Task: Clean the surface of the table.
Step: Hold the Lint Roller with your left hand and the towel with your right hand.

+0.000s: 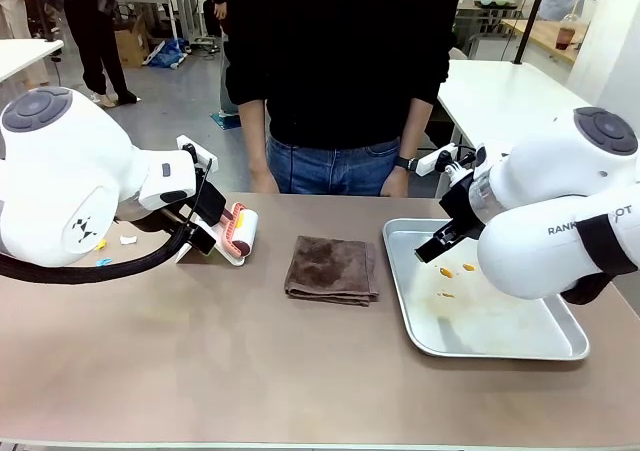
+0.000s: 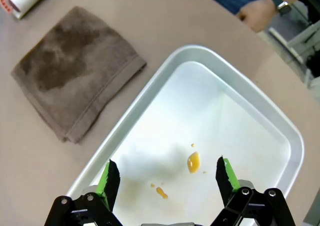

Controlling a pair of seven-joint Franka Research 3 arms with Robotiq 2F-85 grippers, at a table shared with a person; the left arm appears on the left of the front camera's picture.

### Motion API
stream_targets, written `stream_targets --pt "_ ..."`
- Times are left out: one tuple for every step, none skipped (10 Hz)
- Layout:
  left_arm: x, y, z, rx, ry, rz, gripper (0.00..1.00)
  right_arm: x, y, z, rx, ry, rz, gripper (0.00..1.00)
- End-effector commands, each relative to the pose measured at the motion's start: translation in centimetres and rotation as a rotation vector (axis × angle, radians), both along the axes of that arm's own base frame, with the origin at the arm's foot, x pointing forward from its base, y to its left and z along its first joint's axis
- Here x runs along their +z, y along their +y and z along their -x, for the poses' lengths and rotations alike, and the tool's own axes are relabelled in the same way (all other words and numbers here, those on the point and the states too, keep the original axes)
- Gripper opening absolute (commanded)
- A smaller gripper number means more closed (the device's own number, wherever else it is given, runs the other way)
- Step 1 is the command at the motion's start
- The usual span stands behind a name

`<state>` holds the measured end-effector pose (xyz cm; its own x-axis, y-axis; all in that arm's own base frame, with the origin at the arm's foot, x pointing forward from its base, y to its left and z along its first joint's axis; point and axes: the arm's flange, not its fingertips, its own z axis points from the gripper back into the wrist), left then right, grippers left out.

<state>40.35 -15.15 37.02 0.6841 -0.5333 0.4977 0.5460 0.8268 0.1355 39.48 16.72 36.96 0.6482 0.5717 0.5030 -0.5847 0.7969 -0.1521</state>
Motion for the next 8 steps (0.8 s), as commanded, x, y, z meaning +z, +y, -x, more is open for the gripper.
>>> stream_targets --pt "0.0 0.0 0.0 -0.001 0.0 0.0 1.0 0.1 0.0 0.0 0.0 -0.001 -0.001 1.0" --pt "0.0 0.0 0.0 -0.001 0.0 0.0 1.0 0.1 0.0 0.0 0.0 -0.001 -0.001 1.0" --pt "0.0 0.0 0.0 0.0 0.0 0.0 1.0 0.0 0.0 0.0 0.0 0.0 0.0 1.0" --pt "0.1 0.8 0.4 -0.029 0.005 0.033 1.0 -0.1 0.0 0.1 0.007 0.013 0.006 1.0" --pt "0.6 1.7 0.9 -0.069 0.002 0.064 1.0 0.3 -0.1 0.3 0.016 0.017 -0.001 1.0" --pt "1.7 2.6 1.6 -0.065 -0.005 0.062 1.0 1.2 -0.4 0.5 0.016 0.007 -0.027 1.0" --pt "3.1 3.6 2.5 -0.042 -0.004 0.049 1.0 2.5 -0.9 0.8 0.01 0.009 -0.041 1.0" --pt "5.0 4.7 3.8 -0.026 0.009 0.045 1.0 4.2 -1.8 1.3 -0.007 0.036 -0.058 1.0"
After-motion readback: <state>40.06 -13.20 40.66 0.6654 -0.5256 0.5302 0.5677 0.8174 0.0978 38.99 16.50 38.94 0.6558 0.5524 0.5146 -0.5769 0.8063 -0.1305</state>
